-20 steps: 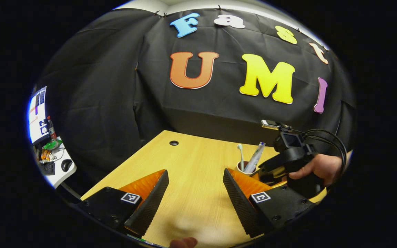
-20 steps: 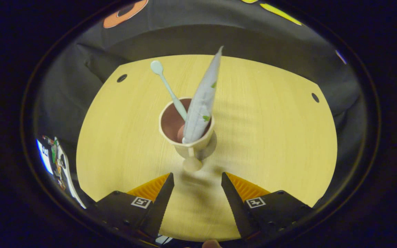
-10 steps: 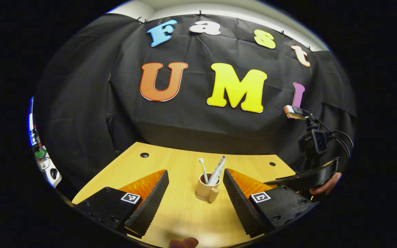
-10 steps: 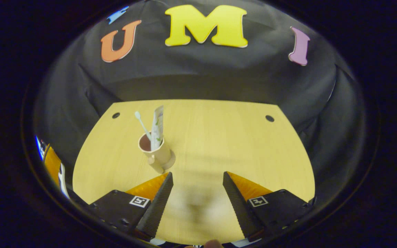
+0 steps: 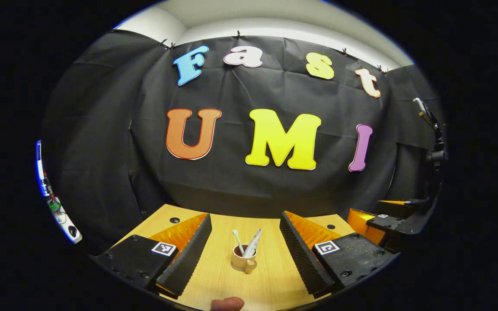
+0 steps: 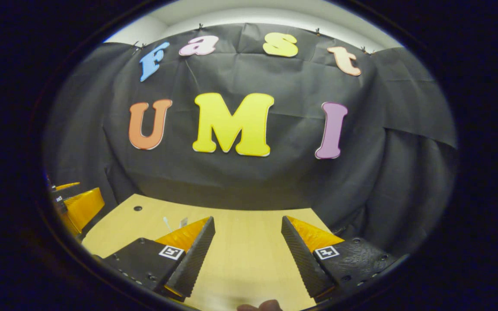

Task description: Put the toothbrush and toothpaste on the desktop into the cup, then pick up the cup and place it on the coaster on the desktop.

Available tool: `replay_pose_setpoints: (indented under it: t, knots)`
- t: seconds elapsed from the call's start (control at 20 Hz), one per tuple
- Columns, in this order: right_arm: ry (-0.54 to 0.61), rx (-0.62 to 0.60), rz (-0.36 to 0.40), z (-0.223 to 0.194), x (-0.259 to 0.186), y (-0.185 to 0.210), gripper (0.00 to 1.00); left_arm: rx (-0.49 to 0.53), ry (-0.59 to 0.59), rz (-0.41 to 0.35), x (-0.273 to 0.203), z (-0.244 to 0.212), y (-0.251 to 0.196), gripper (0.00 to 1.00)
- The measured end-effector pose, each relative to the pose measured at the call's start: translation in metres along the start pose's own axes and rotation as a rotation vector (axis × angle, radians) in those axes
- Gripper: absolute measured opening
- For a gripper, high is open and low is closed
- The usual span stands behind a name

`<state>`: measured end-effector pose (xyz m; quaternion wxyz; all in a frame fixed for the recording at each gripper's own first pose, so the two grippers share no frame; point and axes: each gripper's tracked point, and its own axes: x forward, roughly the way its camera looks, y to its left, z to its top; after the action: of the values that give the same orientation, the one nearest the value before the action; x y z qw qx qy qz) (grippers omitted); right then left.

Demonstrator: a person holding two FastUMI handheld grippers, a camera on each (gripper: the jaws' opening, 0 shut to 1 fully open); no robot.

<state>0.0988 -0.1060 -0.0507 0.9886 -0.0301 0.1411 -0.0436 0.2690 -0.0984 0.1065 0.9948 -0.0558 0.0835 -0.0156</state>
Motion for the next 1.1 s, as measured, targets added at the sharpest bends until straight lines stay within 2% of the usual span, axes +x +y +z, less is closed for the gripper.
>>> replay_pose_setpoints:
  t: [0.35,0.45,0.55,1.1]
  knots:
    - [-0.143,0.033,0.004,0.027,-0.024,-0.008,0.93,0.029,-0.059,0.016,-0.012,0.023,-0.014,1.00]
    - [-0.148,0.034,0.008,0.029,-0.026,-0.012,0.94,0.041,-0.074,0.021,-0.014,0.025,-0.016,1.00]
    - [-0.155,0.036,0.018,0.031,-0.026,-0.010,0.94,0.069,-0.075,0.058,-0.014,0.027,-0.013,0.99]
    - [-0.197,0.064,0.048,0.039,-0.025,-0.007,0.94,0.052,-0.110,0.040,-0.015,0.031,-0.022,0.99]
